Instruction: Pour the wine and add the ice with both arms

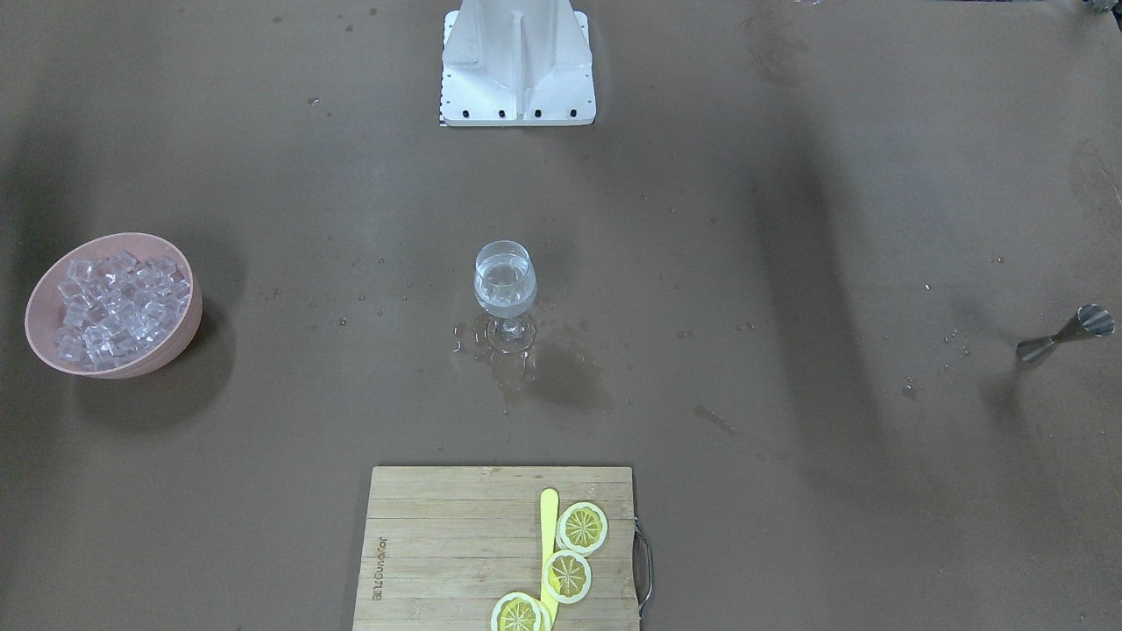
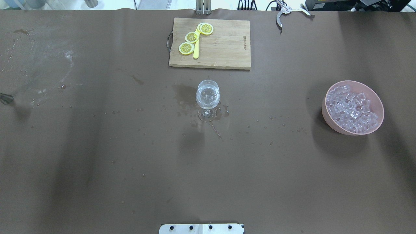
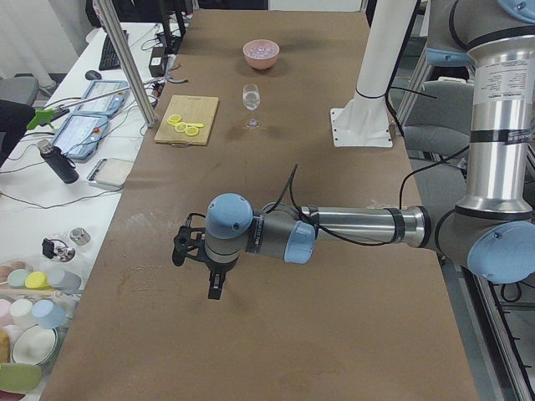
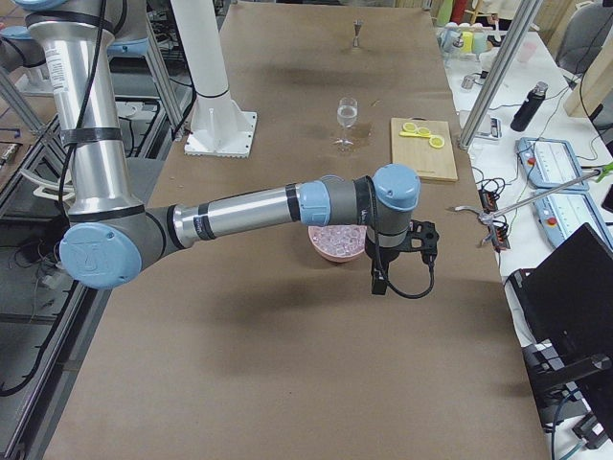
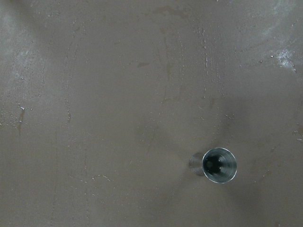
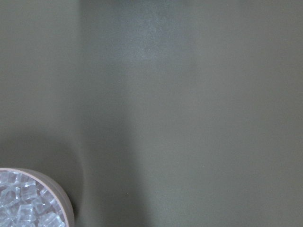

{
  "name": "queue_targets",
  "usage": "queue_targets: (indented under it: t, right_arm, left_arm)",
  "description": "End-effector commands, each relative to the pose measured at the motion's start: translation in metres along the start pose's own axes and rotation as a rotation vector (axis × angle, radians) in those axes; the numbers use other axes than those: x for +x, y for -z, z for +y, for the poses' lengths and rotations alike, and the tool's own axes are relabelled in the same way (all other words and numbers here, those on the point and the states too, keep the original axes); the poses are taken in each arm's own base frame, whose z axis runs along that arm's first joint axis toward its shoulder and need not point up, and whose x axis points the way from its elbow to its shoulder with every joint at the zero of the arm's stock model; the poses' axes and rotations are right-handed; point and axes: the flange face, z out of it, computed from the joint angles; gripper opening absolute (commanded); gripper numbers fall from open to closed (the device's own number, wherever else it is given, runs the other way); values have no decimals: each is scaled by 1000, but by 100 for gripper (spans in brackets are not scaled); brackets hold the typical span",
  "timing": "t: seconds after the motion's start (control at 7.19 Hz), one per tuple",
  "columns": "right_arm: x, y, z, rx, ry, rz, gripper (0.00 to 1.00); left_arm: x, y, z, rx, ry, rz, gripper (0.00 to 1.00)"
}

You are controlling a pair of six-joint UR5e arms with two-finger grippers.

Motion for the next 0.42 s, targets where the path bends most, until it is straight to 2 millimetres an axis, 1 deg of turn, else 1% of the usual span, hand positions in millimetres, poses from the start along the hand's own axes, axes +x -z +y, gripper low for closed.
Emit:
queue_targets:
  t: [0.0, 0.28]
  right_arm:
    - [2, 2, 0, 1, -3, -1, 100]
    - [2, 1, 0, 0, -3, 1, 100]
  left_arm:
    - [0, -2, 0, -14, 9, -4, 98]
    - [1, -2, 0, -14, 9, -4, 98]
